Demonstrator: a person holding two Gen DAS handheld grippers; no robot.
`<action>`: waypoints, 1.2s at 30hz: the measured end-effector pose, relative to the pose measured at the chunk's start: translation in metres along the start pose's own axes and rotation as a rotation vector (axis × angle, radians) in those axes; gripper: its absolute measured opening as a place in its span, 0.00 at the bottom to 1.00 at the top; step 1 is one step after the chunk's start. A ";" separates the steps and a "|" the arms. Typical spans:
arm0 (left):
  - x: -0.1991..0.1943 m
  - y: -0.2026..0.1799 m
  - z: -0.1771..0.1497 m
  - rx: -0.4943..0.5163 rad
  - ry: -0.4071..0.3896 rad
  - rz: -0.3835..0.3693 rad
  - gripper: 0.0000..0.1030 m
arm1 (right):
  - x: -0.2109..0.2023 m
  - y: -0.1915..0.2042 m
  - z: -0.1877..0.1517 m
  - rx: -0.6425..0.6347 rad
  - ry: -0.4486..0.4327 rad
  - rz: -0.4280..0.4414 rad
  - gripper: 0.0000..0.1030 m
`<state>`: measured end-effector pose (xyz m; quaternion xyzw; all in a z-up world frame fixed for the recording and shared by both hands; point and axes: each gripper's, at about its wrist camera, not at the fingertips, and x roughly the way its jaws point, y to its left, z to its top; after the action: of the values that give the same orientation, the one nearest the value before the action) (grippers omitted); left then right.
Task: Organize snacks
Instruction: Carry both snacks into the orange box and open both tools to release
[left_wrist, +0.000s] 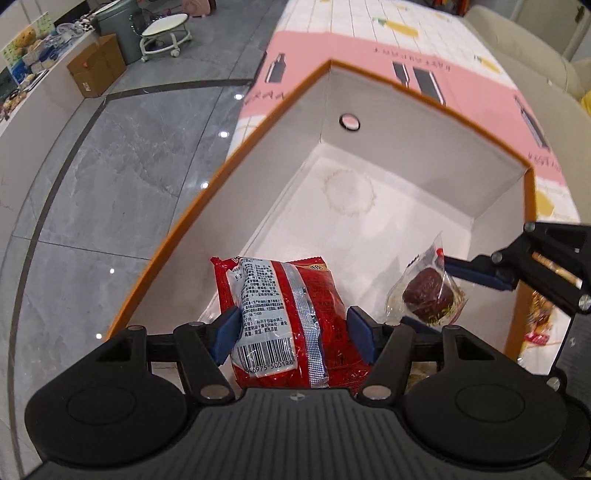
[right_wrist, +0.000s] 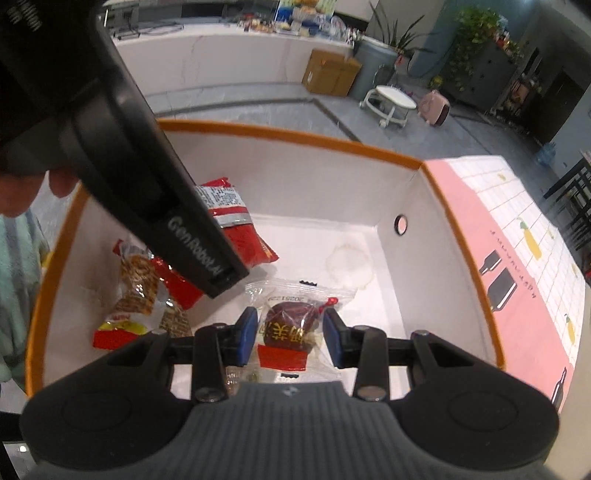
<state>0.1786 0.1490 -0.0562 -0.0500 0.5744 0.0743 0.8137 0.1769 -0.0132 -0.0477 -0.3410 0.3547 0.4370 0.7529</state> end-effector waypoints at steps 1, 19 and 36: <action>0.003 -0.001 0.000 0.006 0.009 0.005 0.70 | 0.003 -0.001 0.000 0.001 0.012 0.006 0.35; 0.023 -0.005 0.001 0.017 0.059 0.039 0.75 | 0.029 0.000 0.020 -0.004 0.095 0.015 0.36; -0.017 0.002 -0.009 -0.012 -0.045 0.048 0.80 | 0.009 0.001 0.023 0.008 0.058 -0.041 0.69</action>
<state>0.1643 0.1483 -0.0435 -0.0394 0.5567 0.0984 0.8240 0.1848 0.0098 -0.0436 -0.3576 0.3710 0.4099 0.7527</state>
